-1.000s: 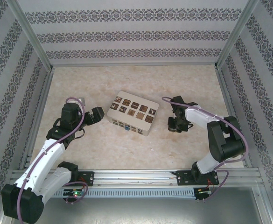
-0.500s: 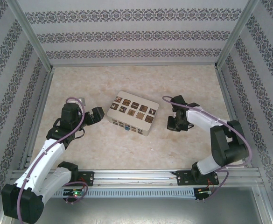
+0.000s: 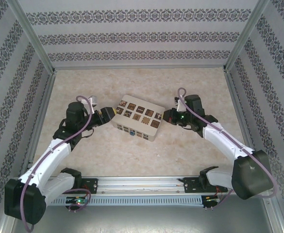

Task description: Unlock a padlock with a key

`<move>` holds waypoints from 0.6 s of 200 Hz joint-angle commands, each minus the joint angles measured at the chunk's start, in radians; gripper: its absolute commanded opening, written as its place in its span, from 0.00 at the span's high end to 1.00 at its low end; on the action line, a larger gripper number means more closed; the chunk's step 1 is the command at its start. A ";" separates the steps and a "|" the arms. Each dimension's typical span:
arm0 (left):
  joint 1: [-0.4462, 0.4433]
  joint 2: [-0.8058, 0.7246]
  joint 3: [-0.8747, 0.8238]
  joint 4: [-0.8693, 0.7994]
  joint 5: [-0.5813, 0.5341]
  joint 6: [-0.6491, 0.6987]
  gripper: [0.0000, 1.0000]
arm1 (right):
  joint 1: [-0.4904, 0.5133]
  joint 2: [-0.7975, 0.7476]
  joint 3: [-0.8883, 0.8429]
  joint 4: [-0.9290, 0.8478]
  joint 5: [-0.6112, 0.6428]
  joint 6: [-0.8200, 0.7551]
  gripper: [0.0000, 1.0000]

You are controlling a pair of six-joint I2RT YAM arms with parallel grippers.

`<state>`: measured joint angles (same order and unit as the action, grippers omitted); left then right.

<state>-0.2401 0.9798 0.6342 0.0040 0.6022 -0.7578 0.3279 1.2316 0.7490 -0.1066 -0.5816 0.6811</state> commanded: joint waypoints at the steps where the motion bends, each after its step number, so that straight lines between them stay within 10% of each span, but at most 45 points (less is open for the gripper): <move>1: -0.065 0.032 0.055 0.174 0.088 -0.051 0.40 | 0.032 -0.017 -0.017 0.264 -0.142 0.114 1.00; 120: -0.269 0.291 0.177 0.333 0.090 -0.074 0.64 | 0.169 0.091 0.064 0.401 -0.242 0.153 1.00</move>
<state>-0.4797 1.2503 0.7712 0.2672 0.6777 -0.8249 0.4828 1.3140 0.7727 0.2451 -0.7933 0.8268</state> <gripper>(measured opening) 0.371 0.048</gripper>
